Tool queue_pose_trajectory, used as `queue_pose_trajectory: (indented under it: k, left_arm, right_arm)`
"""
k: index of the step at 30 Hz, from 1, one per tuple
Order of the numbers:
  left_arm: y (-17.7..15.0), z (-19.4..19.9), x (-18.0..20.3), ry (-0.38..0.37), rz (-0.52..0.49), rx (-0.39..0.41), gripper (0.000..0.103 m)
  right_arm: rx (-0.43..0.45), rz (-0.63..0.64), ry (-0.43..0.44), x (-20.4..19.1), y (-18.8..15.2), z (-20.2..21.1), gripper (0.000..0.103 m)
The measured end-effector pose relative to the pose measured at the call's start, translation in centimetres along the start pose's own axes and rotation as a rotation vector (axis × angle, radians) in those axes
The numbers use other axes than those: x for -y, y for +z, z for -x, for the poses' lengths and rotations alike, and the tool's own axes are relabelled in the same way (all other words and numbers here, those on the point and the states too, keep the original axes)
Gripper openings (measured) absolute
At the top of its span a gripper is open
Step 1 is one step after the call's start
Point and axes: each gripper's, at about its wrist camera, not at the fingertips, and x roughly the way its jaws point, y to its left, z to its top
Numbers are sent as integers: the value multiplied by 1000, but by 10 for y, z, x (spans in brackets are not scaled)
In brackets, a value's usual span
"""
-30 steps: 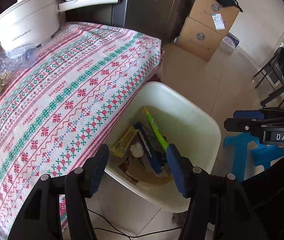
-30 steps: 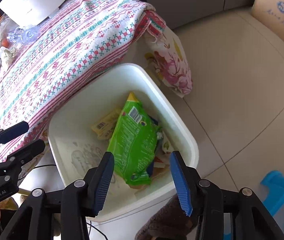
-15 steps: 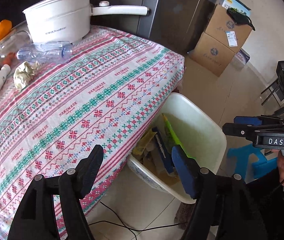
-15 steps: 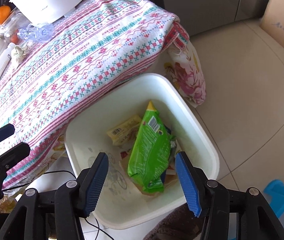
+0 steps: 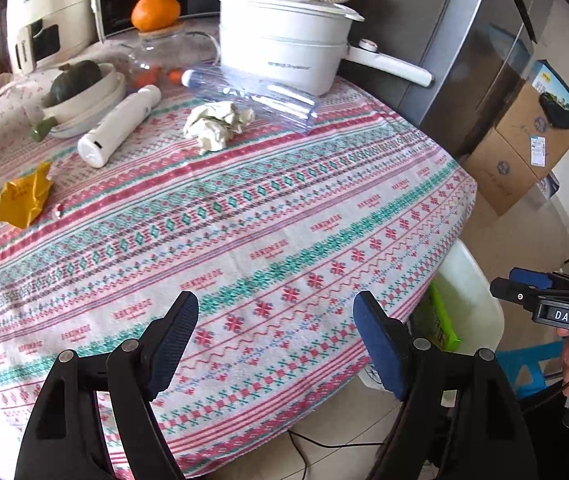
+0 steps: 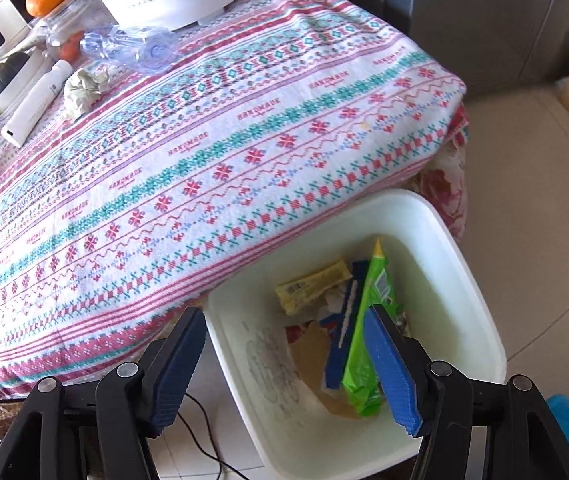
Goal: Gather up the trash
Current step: 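Grasp the yellow wrapper with the left gripper while the right gripper grasps the crumpled paper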
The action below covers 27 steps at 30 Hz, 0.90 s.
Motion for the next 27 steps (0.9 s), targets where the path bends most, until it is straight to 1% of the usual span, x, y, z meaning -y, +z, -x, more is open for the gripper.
queue_pose_trajectory:
  k: [5,7,11,12,14,18,21,23,24,25,26,27]
  left_arm:
    - [17,13,-94,122,117,43,82]
    - [22,17,-136,157,187,62,82]
    - [28,16,-213,204,336,95,82]
    - [28,14,-230,210,371,102,82]
    - [27,9,-259,198,444,116,82]
    - [24,-9,-298,133,565,133,80]
    - [27,-26,-312,89,605,145,73]
    - [30,-36,-318,86,619,150,66]
    - [31,-41,-321,86,626,148,59]
    - [32,-44,-325,80,635,150,50]
    - [33,-48,-327,73,644,153,46]
    - [33,-51,-329,71,652,153,37]
  right_arm:
    - [30,70,-18,-34,28,-6,73]
    - [36,88,-7,-48,41,-10,75]
    - [33,143,9,-82,66,-27,76]
    - [33,157,13,-91,72,-33,76]
    - [37,180,30,-110,84,-44,76]
    - [50,205,70,-145,106,-70,76]
    - [74,209,132,-168,123,-87,76]
    - [85,199,158,-180,133,-97,76]
    - [87,195,167,-186,138,-103,76]
    - [88,191,173,-191,143,-108,77]
    - [88,191,176,-196,148,-113,77]
    - [90,190,176,-200,152,-118,77]
